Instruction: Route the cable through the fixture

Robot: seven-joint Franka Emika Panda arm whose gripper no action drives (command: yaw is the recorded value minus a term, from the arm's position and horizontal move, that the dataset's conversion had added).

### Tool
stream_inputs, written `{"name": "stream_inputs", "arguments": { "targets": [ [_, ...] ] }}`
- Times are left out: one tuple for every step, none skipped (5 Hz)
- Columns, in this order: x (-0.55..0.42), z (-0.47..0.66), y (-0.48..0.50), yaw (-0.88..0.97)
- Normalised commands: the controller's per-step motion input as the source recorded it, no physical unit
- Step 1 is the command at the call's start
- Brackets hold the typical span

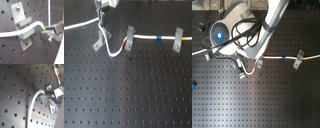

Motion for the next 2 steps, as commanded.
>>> {"name": "stream_inputs", "arguments": {
  "targets": [
    [-0.027, 0.55, 0.069, 0.0],
    [-0.019, 0.02, 0.008, 0.0]
  ]
}}
